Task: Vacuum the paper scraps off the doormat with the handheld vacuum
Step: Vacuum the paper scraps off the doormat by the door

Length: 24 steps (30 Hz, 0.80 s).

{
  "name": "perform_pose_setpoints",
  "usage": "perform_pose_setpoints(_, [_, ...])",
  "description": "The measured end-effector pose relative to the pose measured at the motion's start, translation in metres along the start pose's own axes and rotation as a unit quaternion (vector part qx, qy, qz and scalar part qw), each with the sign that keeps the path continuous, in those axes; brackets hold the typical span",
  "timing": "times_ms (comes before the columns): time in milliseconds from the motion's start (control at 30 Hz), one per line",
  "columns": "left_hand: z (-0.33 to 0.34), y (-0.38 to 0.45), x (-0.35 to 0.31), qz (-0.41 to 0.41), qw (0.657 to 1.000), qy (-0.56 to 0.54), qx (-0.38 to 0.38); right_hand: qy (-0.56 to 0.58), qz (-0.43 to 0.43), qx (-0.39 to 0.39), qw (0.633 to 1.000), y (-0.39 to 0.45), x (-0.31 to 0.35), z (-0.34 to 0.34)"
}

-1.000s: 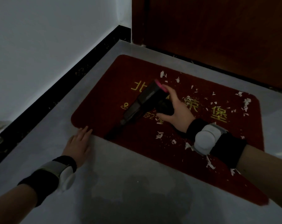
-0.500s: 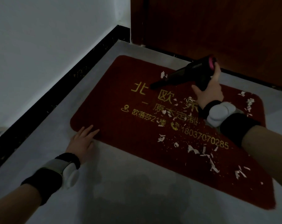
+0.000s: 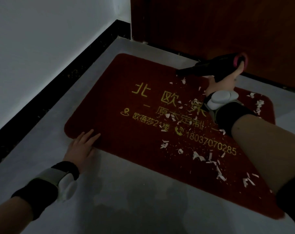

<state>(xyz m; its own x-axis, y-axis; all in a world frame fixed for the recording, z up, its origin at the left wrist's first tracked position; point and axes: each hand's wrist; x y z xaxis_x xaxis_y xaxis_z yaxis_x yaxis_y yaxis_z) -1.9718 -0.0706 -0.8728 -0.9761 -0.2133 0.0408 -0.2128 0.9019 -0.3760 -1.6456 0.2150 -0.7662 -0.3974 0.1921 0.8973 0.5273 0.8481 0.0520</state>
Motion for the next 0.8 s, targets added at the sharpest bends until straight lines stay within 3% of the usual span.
perform_pose_setpoints(167, [-0.003, 0.014, -0.023, 0.033, 0.999, -0.018, -0.014, 0.023, -0.002, 0.028, 0.999, 0.009, -0.003, -0.002])
perform_pose_setpoints(367, [-0.006, 0.017, -0.042, 0.047, 0.998, -0.012, -0.051, 0.053, -0.057, 0.135, 0.988, -0.01, -0.012, 0.009])
perform_pose_setpoints(567, [0.005, 0.009, -0.036, 0.053, 0.997, -0.002, -0.058, 0.088, -0.109, 0.26, 0.955, -0.032, -0.011, 0.017])
perform_pose_setpoints(800, [0.005, 0.006, -0.036, 0.05, 0.998, -0.004, -0.044, 0.026, -0.167, 0.375, 0.912, -0.062, -0.011, 0.018])
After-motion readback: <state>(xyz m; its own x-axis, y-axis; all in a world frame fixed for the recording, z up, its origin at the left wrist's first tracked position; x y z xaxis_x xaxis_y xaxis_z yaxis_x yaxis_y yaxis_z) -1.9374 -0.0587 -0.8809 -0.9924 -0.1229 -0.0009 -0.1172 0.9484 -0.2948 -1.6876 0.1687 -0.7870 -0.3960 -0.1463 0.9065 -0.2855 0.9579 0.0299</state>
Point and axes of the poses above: each hand's wrist, its own y-axis towards the middle knuckle, its own z-axis out of the palm, x = y × z, and after that the axes turned 15 degrees about y, right-handed
